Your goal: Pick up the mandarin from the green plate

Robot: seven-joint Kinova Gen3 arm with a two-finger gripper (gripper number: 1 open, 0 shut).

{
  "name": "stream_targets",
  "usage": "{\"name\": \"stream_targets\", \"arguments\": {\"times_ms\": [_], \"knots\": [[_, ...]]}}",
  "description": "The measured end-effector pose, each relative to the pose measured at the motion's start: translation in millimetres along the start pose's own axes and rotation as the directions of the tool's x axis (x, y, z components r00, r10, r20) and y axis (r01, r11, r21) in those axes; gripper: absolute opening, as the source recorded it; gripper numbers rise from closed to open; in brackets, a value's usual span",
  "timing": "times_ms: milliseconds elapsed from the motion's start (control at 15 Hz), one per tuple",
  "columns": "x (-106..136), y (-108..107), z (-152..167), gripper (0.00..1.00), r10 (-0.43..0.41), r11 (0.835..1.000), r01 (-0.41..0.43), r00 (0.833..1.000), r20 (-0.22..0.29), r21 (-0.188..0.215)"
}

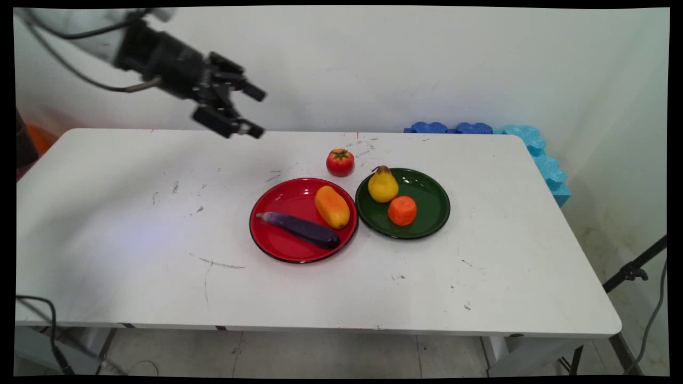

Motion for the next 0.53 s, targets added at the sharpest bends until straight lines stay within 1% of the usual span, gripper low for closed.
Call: {"name": "stream_targets", "arguments": {"times_ms": [200, 333, 533], "knots": [[35, -3, 38, 1.0, 0.041, 0.999, -0.041, 0.999, 0.023, -0.011], [55, -5, 69, 1.0, 0.075, 0.997, -0.074, 0.996, 0.05, -0.022], [77, -9, 116, 1.0, 0.123, 0.992, -0.119, 0.988, 0.094, -0.044]]}}
